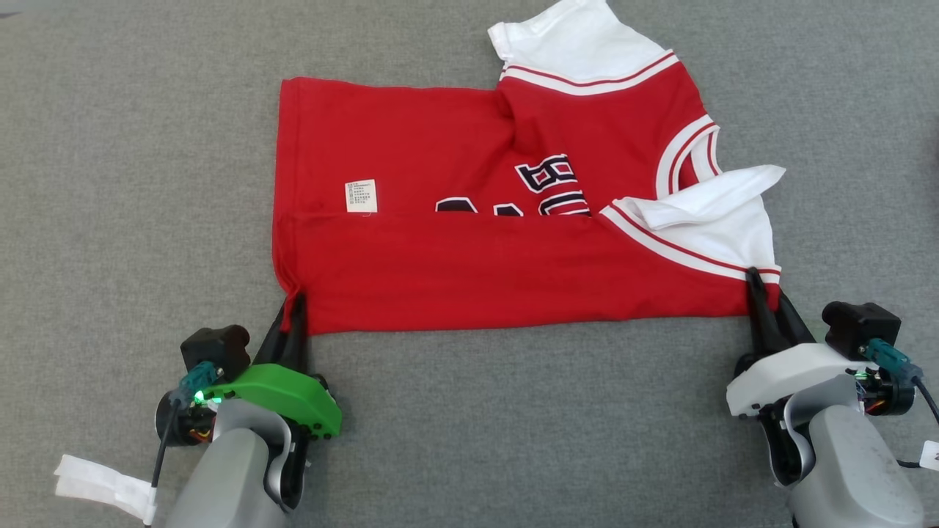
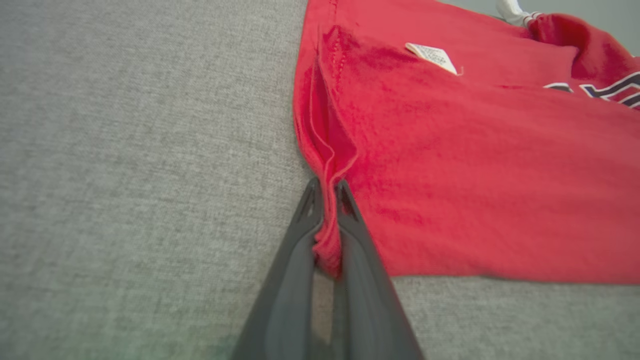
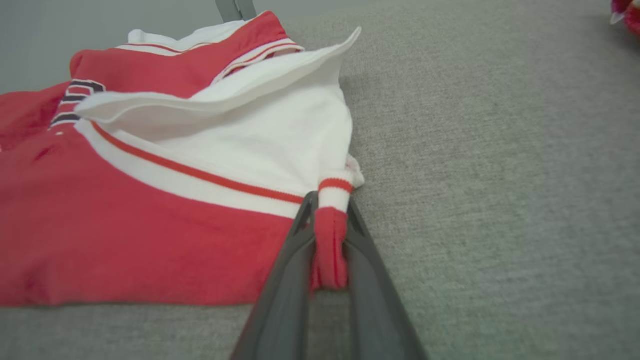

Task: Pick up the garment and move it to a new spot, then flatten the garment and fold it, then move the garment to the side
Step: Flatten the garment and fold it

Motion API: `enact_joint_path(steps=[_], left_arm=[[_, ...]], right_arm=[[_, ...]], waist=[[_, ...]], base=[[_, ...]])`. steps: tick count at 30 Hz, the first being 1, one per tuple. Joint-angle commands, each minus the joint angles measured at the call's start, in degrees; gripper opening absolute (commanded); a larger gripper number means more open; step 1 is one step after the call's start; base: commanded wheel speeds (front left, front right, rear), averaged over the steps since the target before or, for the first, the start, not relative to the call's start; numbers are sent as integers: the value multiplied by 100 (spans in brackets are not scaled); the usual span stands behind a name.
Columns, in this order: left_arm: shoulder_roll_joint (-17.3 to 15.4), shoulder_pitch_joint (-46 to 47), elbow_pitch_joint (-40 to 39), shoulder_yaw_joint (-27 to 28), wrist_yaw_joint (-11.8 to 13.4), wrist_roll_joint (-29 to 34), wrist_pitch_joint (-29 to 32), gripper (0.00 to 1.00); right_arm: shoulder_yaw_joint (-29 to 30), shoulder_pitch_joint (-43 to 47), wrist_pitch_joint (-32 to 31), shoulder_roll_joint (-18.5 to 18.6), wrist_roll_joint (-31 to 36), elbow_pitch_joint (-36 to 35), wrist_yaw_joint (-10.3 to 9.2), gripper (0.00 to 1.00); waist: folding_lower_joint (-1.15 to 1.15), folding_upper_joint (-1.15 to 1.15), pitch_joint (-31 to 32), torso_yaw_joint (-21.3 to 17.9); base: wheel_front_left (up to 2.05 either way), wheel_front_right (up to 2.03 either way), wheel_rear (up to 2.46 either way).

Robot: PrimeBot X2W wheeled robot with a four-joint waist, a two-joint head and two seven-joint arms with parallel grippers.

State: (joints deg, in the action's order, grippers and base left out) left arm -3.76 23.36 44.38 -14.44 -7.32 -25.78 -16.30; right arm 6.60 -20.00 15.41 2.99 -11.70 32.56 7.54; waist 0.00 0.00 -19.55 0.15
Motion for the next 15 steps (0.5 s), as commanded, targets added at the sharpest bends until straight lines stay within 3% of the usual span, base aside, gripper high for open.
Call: enact_joint_path(steps=[1,9,15], left_arm=[[94,-234,281,-206,-28,-95,210,0],[-114,-187,-563,292,-22,-170,118,0],[-82,-790,-1126,600,-12,-24,118,0]], right_arm=[[9,-7,-40,4,-93,15,-12,0],[73,-84,-27,31,-409,-470,-12,0],[11,412,-28,223,-689,-702,-12,0]], waist=[[0,0,94,27],[0,0,603,52],[0,0,1136,109]], base=[[0,0,0],[0,0,0],[0,0,0]])
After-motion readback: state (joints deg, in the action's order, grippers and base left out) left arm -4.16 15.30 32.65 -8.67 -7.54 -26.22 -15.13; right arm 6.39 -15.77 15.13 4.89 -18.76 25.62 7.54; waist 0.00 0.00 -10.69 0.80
